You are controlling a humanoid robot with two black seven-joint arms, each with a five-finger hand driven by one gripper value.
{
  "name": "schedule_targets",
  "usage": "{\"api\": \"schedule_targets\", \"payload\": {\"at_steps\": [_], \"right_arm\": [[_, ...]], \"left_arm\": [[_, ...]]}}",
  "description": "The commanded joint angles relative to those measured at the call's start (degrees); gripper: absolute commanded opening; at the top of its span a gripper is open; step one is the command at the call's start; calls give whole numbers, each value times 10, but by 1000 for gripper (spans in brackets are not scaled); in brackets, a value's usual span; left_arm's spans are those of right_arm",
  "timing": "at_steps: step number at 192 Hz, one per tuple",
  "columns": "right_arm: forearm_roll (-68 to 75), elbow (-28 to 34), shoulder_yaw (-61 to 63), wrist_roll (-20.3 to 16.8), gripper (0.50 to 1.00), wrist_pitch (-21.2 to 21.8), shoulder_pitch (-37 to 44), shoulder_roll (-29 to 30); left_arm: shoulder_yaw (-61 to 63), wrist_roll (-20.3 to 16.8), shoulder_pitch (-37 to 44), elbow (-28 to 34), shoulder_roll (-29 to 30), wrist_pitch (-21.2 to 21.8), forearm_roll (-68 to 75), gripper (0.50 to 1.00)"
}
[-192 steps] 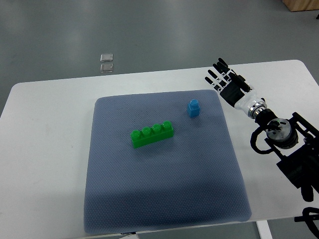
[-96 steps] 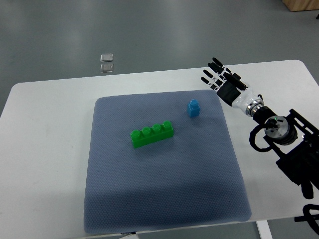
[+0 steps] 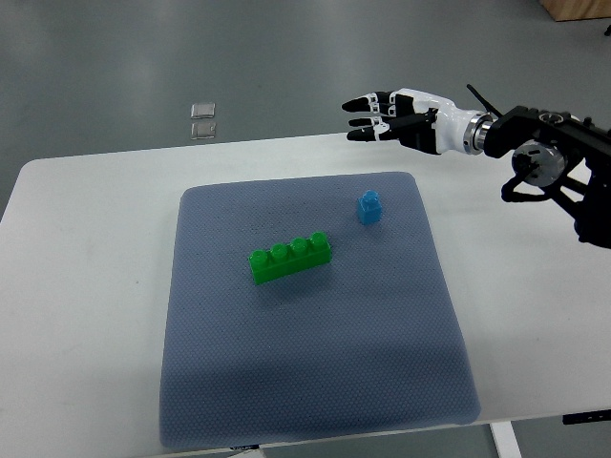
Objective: Stack blue block on green block with right hand
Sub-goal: 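Raise the right hand and swing it above the blue block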
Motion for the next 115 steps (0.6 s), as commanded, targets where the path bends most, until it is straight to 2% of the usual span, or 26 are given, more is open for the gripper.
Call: {"api": "schedule_targets", "payload": {"at_steps": [1,26,43,47,57,58,60,96,105,106,115], "right_arm": [[-43,26,-122,-10,924,25,88,-29],[-91,77,-241,-27,924,42,184,-47],[-110,86,-315,-57,924,44,256,-41],[-108,88,-324,-69,924,44,267,-41],[-108,88,-324,-69,924,44,267,-41],[-104,100,-341,-95,924,45,288,-41],[-104,104,-344,-100,924,46,292,-42],[-74,175,-396,-133,924,52,373,-68],[-73,175,-396,-133,924,52,374,-68],[-45,185,-397,-144,924,56,387,-76],[-15,194,-397,-154,924,62,399,-84]], "left_arm": [[1,0,0,-5,0,-2,0,1000],[1,0,0,-5,0,-3,1,1000],[1,0,-1,-5,0,-3,1,1000],[1,0,-1,-5,0,-4,1,1000],[1,0,-1,-5,0,-4,1,1000],[1,0,-1,-5,0,-7,0,1000],[1,0,-1,-5,0,-7,0,1000],[1,0,-1,-5,0,-10,0,1000],[1,0,-1,-5,0,-10,0,1000],[1,0,-1,-5,0,-11,0,1000],[1,0,-1,-6,0,-12,0,1000]]}}
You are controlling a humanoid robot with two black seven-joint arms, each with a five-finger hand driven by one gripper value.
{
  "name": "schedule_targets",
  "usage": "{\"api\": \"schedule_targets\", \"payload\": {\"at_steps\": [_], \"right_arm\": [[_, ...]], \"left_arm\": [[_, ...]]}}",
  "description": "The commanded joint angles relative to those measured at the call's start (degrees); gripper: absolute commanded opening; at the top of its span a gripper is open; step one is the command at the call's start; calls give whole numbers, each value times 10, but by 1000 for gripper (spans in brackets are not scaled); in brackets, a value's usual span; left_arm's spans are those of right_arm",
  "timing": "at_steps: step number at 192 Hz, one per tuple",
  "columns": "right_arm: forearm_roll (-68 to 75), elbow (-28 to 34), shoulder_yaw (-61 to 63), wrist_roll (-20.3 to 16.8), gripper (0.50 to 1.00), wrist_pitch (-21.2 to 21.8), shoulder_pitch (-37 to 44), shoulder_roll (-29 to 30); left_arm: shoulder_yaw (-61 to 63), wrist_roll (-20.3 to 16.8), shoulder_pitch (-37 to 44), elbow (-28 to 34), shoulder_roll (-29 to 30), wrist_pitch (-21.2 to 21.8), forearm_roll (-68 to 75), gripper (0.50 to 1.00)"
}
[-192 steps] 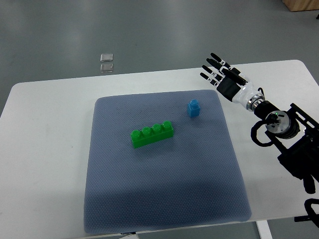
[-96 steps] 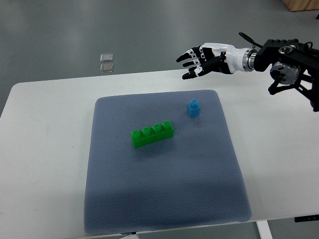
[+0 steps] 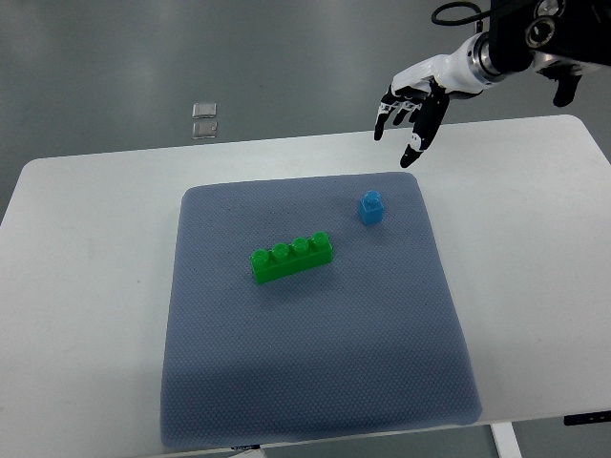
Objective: Stack blue block on green block with right hand
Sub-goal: 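Raise the right hand and swing it above the blue block, then lower the right hand fingers around the small blue block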
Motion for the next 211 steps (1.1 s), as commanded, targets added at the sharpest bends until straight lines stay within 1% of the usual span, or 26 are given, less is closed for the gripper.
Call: {"api": "schedule_targets", "payload": {"at_steps": [1,20,36,57,66,83,102,121,131,132,143,161,172,182,183,211], "right_arm": [[67,28,-6,-24,924,11,35,-20],[98,52,-8,-28,924,24,59,-36],[98,62,-9,-28,924,28,67,-38],[93,58,-10,-28,924,17,64,-27],[87,54,-10,-28,924,3,61,-21],[74,40,-11,-28,924,-49,47,-5],[57,27,-11,-27,924,-80,20,11],[32,8,-11,-25,921,-103,-13,30],[32,8,-11,-25,921,-103,-13,30],[15,-3,-11,-22,921,-114,-32,39],[-11,-14,-10,-19,919,-128,-54,47],[-46,-38,-8,9,919,-149,-89,64],[-73,-48,-8,16,919,-162,-103,74],[-73,-48,-8,16,919,-162,-104,75],[-98,-56,-7,19,919,-172,-117,84],[-113,-85,-5,24,919,-184,-146,110]], "left_arm": [[0,0,0,0,0,-2,0,1000],[0,0,0,0,0,-2,0,1000],[0,0,0,0,0,-2,-1,1000],[0,0,0,1,0,-2,-1,1000],[0,0,0,1,0,-2,-1,1000],[0,0,0,1,0,-2,-1,1000],[-1,0,0,0,0,-2,-1,1000],[-1,0,0,1,0,-2,-1,1000],[-1,0,0,1,0,-2,-1,1000],[-1,0,0,1,0,-2,-1,1000],[0,0,0,0,0,-1,-1,1000],[-1,1,0,1,0,-2,-1,1000],[-1,0,0,2,0,-2,-1,1000],[-1,0,0,2,0,-2,-1,1000],[-1,0,0,2,0,-1,-1,1000],[-1,0,0,2,0,-1,-1,1000]]}}
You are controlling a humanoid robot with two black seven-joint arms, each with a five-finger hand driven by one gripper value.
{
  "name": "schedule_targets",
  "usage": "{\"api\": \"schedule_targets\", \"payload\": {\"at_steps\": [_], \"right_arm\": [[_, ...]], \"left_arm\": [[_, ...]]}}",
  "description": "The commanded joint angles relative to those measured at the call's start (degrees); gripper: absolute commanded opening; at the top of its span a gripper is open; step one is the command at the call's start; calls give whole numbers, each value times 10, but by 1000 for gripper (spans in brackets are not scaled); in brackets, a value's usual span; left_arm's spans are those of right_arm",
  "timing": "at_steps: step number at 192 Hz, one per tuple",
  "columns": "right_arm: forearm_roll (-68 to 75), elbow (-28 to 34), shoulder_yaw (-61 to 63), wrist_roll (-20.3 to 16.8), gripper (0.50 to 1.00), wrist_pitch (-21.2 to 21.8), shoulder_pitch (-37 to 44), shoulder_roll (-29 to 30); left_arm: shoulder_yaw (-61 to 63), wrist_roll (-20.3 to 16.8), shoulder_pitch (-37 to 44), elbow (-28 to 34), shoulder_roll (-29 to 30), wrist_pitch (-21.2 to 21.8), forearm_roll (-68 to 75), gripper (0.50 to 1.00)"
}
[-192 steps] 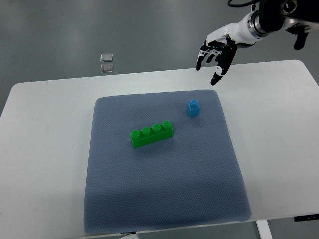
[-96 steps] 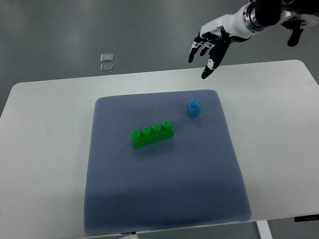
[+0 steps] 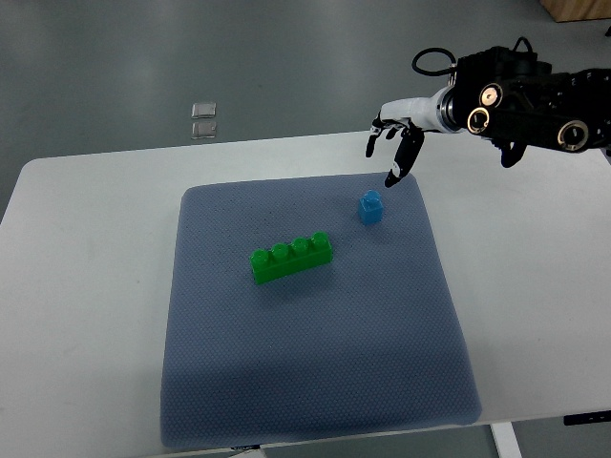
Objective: Stack blue block on green block with right hand
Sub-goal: 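Lower the right hand fingers around the small blue block, then close the right hand fingers to grip the blue block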
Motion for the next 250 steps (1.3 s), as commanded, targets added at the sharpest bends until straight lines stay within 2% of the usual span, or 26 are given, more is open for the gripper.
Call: {"api": "schedule_targets", "payload": {"at_steps": [1,70,108,135,136,138,156,159,165,250], "right_arm": [[-12,-25,2,3,919,-9,-21,20],[-13,-92,4,16,917,-20,-72,78],[-13,-102,4,21,913,-31,-88,92],[-45,-117,4,31,895,-32,-100,99],[-51,-123,4,35,877,-35,-104,100],[-52,-124,4,36,870,-36,-105,100],[-52,-127,4,37,856,-39,-107,100],[-52,-127,4,37,838,-39,-111,100],[-52,-127,4,37,832,-40,-111,100],[-53,-127,2,40,817,-41,-112,99]], "left_arm": [[0,0,0,0,0,0,0,1000],[2,0,0,2,0,0,0,1000],[2,0,0,2,0,0,0,1000],[2,0,0,2,0,0,0,1000],[2,0,0,2,0,0,0,1000],[2,0,0,2,0,0,0,1000],[2,0,0,2,0,0,0,1000],[2,0,0,2,0,0,0,1000],[2,0,0,2,0,0,0,1000],[2,0,0,3,0,0,0,1000]]}}
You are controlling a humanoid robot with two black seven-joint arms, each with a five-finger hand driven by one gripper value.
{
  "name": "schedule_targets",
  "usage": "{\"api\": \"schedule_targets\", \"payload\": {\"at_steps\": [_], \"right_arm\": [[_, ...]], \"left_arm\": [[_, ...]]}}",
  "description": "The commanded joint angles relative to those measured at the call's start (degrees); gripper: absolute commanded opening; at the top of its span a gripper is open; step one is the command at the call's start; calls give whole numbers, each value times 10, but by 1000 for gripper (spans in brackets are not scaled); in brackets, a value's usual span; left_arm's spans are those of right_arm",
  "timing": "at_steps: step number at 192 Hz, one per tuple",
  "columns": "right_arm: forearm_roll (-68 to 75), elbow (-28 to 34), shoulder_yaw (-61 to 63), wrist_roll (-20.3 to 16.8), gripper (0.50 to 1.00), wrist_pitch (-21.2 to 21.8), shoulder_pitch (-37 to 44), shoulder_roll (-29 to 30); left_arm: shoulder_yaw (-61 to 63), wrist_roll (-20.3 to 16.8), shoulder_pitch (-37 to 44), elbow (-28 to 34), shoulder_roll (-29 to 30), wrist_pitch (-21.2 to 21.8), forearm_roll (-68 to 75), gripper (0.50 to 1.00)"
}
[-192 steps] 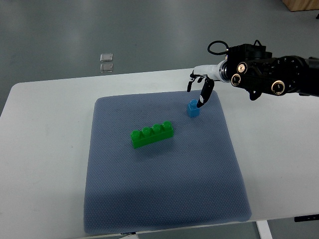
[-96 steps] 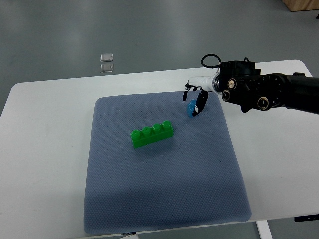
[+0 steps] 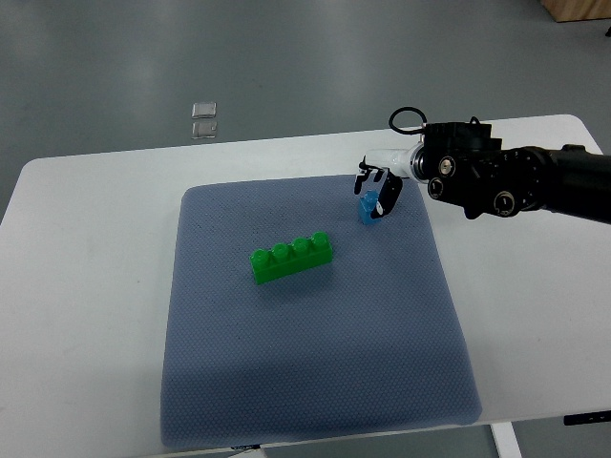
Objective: Stack blue block on green block with right hand
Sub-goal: 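Close the right hand fingers to grip the blue block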
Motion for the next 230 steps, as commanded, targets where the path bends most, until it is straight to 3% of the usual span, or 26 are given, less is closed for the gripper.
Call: {"api": "schedule_targets", "payload": {"at_steps": [1,230], "right_arm": [[0,0,-1,0,817,1,0,0],[-13,-15,-4,9,758,-1,-15,1]], "left_arm": [[0,0,0,0,0,0,0,1000],[2,0,1,1,0,0,0,1000]]}}
